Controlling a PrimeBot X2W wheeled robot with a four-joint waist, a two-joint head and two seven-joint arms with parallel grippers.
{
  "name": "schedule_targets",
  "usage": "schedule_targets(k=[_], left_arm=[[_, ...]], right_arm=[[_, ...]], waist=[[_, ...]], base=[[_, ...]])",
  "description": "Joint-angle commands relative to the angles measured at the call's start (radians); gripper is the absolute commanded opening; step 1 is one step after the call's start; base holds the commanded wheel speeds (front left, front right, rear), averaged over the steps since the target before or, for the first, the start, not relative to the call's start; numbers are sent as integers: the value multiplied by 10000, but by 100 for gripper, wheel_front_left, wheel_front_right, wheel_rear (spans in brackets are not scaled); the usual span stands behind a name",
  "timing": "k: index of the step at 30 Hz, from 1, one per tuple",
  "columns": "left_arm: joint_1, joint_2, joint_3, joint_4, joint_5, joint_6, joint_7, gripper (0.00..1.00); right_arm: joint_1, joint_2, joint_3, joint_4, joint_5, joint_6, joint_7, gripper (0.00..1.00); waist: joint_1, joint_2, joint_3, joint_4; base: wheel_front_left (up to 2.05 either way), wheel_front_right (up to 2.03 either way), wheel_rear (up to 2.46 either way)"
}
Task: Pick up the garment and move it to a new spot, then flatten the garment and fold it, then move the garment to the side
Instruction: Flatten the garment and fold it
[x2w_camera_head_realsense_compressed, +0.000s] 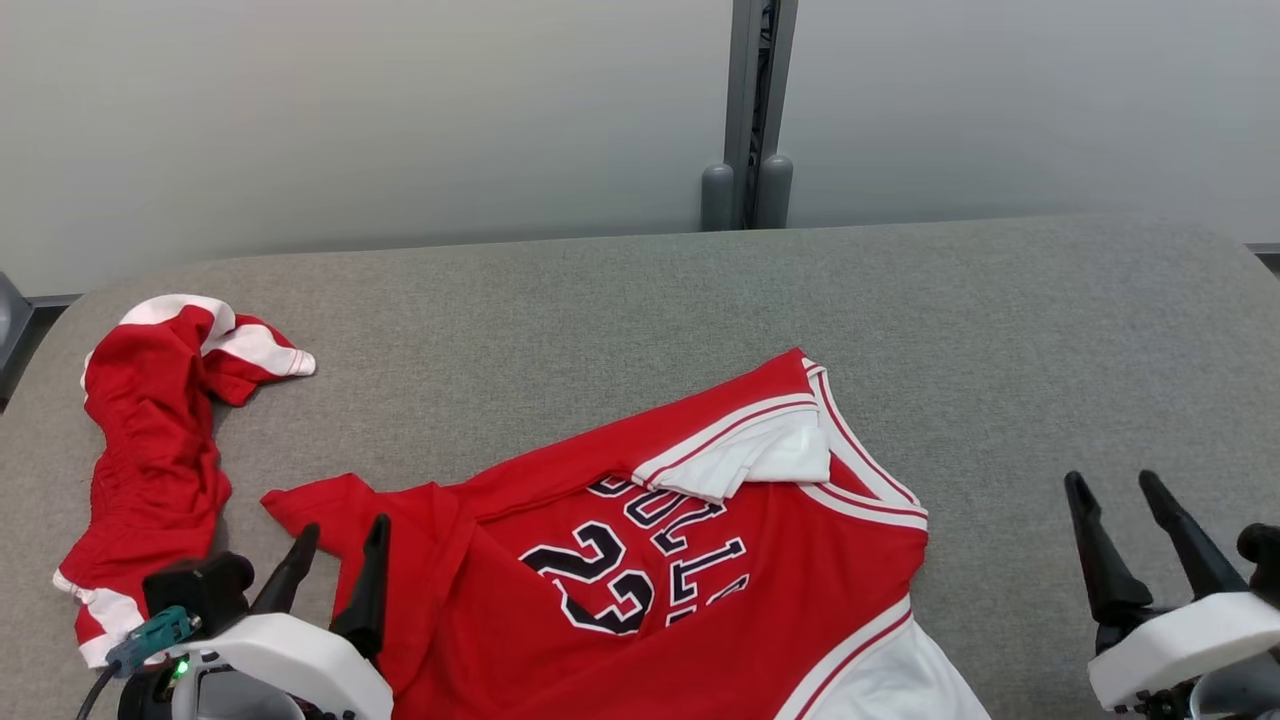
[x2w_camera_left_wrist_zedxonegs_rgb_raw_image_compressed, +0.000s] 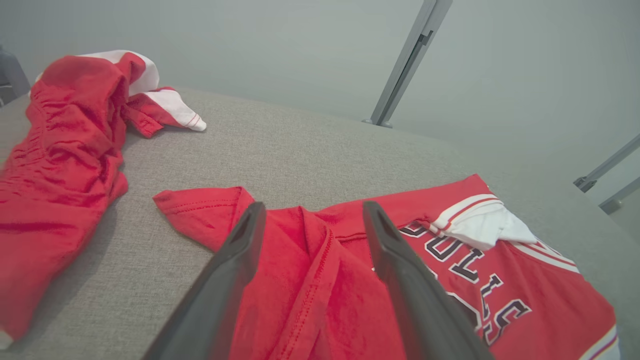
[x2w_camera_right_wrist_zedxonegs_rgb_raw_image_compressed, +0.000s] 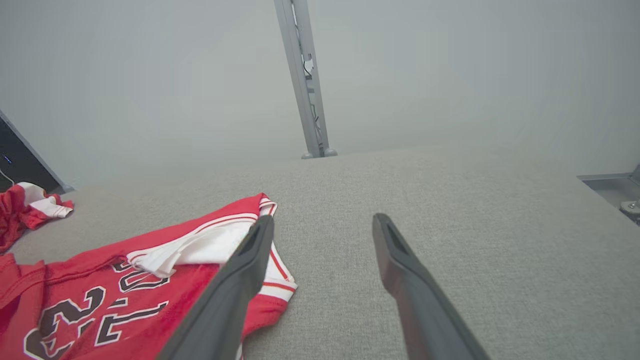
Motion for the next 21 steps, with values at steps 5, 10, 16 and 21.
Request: schedule_targets(k=[5, 10, 16, 21], left_arm=[[89, -59, 255, -109, 295, 253, -729, 100], [-5, -117, 461, -235, 644, 415, -1740, 100], [-118, -35, 445, -421, 1092, 397, -2360, 100], [-1, -99, 412, -338, 1317, 230, -2631, 100]], right_arm=[[-278, 567, -374, 285, -252, 3, -1606, 100], [-565, 778, -239, 432, -460, 3, -2578, 100], [-878, 724, -80, 420, -662, 3, -2963, 100], [-825, 617, 213, 224, -665, 3, -3084, 100]], waist=[[0, -1, -78, 57], [0, -1, -111, 26], [0, -1, -197, -61], [0, -1, -298, -109]], base=[[0, 0, 0], [0, 0, 0], [0, 0, 0], [0, 0, 0]])
